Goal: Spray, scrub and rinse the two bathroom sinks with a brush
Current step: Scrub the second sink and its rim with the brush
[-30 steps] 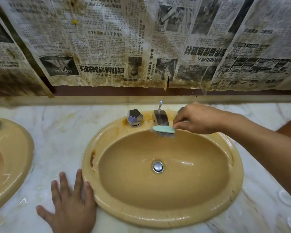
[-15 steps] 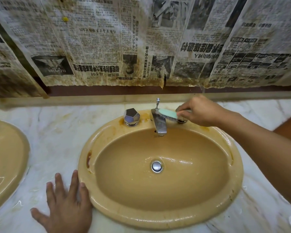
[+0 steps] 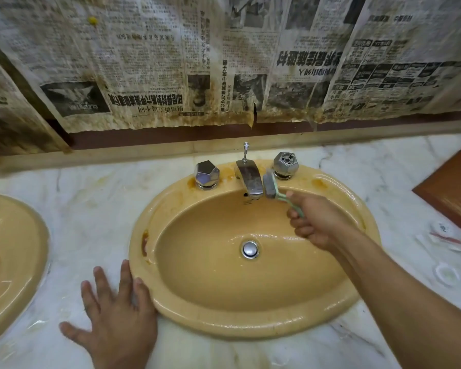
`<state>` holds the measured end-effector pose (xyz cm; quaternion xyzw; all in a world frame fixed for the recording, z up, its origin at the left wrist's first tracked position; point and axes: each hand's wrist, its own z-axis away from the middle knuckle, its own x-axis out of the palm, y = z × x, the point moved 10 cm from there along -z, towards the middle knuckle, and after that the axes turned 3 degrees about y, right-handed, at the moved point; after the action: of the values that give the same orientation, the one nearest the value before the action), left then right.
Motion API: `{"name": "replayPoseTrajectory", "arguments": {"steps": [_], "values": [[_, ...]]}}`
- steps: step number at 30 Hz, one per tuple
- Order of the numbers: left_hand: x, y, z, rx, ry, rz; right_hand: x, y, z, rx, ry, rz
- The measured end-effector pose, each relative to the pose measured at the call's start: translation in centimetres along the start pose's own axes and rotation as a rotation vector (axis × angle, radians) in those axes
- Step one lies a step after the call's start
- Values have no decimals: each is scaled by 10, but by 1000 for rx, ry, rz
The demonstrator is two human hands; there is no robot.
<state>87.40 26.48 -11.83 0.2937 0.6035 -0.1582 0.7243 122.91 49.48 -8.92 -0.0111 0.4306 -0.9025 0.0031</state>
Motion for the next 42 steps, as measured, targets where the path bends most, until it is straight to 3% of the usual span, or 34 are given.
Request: {"name": "replayPoseTrajectory", "arguments": {"steps": [3,6,11,15,22,26,37,42], "values": [[0,0,1,18,-1,31,39,43,1,254,-139,-329],[-2,0,1,31,4,50,87,46,-5,378,-230,-610],[2,-3,0,25,-20,32,133,52,3,396,-291,-913],[3,-6,-1,1,-44,54,150,53,-3,345,-236,-1073],[3,-6,-3,16,-48,59,142,60,-13,239,-111,-1070],[4,-5,-3,18,-51,56,141,69,-10,234,-164,-959],[2,-4,-4,13,-30,51,141,68,-15,195,-59,-960],[5,-7,-6,19,-32,31,130,75,-4,188,-164,-839]]}}
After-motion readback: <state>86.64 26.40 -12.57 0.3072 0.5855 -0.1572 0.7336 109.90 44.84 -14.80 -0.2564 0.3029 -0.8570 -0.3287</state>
